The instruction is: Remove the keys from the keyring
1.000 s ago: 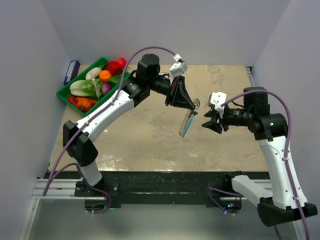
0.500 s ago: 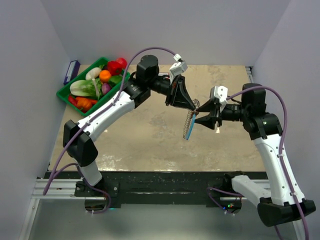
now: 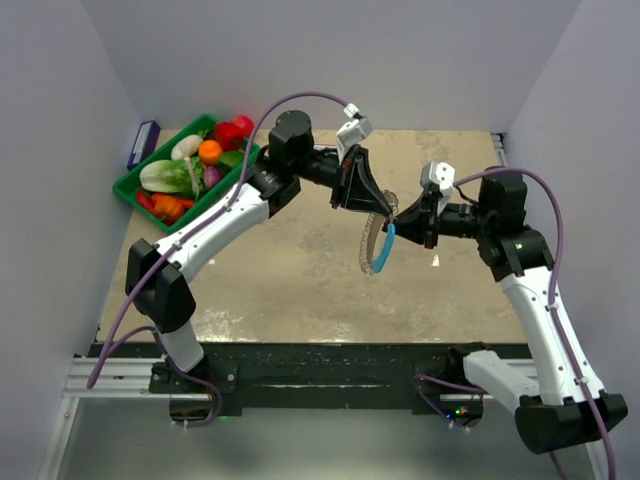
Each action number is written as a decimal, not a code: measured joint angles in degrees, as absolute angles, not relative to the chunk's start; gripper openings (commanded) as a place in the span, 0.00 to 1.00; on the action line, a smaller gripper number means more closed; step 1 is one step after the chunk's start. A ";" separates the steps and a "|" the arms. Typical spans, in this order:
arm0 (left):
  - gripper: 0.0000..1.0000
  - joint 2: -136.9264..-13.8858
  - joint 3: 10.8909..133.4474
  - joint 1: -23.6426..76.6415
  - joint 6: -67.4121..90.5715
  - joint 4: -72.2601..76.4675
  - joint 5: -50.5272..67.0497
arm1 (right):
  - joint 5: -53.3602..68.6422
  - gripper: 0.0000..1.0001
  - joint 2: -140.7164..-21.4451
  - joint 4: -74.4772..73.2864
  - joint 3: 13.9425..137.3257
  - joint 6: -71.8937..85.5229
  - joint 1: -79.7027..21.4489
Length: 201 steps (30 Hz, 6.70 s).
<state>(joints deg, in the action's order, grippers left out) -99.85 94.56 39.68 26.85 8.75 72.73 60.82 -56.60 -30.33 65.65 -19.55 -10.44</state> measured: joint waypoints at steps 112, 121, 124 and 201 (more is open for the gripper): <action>0.14 -97.49 94.54 39.20 21.41 1.69 64.53 | 34.96 0.00 -57.06 -42.35 80.55 -26.72 -16.51; 0.16 -97.49 93.93 39.20 21.39 0.86 64.79 | 35.40 0.00 -56.45 -37.08 79.64 -23.99 -16.45; 0.17 -97.47 93.95 39.20 21.19 0.56 64.79 | 35.46 0.00 -56.45 -36.75 79.48 -23.81 -16.45; 0.17 -97.67 104.53 45.17 -3.25 -21.71 55.53 | 35.88 0.00 -54.78 -38.89 76.62 -23.57 -16.34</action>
